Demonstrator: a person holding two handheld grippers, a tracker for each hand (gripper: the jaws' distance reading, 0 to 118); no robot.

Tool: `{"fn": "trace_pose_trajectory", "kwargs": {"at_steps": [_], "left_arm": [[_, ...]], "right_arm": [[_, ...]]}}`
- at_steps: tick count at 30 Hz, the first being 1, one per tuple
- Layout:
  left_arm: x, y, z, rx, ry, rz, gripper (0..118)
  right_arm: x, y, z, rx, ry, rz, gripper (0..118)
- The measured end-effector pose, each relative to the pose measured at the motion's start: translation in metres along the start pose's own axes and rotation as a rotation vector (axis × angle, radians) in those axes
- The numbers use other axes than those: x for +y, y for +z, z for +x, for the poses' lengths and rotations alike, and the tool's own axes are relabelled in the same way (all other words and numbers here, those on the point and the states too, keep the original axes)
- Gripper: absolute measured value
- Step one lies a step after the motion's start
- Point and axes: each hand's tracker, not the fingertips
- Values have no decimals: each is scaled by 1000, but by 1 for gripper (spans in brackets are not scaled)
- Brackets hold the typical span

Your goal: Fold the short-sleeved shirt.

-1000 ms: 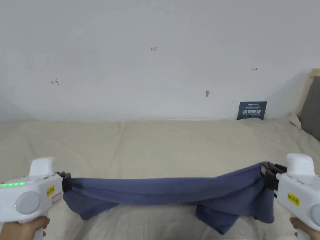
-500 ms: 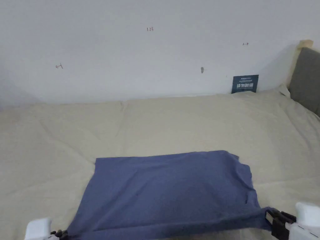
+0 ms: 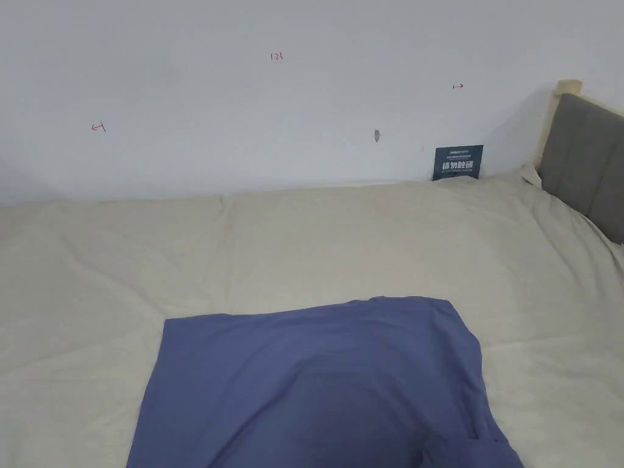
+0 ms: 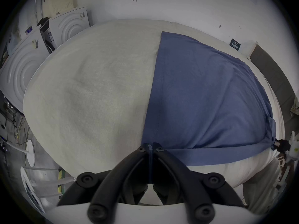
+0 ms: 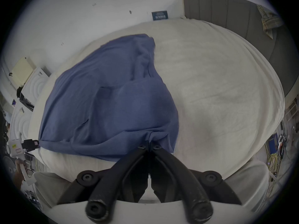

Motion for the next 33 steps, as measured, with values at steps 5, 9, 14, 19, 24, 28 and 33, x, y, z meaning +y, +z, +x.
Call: {"fn": "trace_pose_trajectory", "kwargs": {"at_steps": [5, 9, 14, 19, 24, 28, 33], "left_arm": [[10, 18, 2, -26, 59, -7, 70], [42, 65, 16, -150, 130, 201, 99], [96, 142, 56, -178, 57, 547, 99], [116, 191, 97, -112, -39, 818, 99], [111, 205, 119, -95, -101, 954, 29], [109, 203, 119, -210, -111, 915, 0], [106, 193, 117, -162, -153, 871, 0]], "right_arm": [[13, 11, -5, -24, -30, 16, 68], [50, 54, -26, 24, 43, 232, 94], [100, 133, -67, 66, 140, 590, 94], [113, 194, -95, 80, 178, 889, 94], [107, 214, -117, -39, 285, 1026, 0], [106, 219, -115, 4, 264, 1030, 0], [106, 216, -118, -1, 270, 1029, 0]]}}
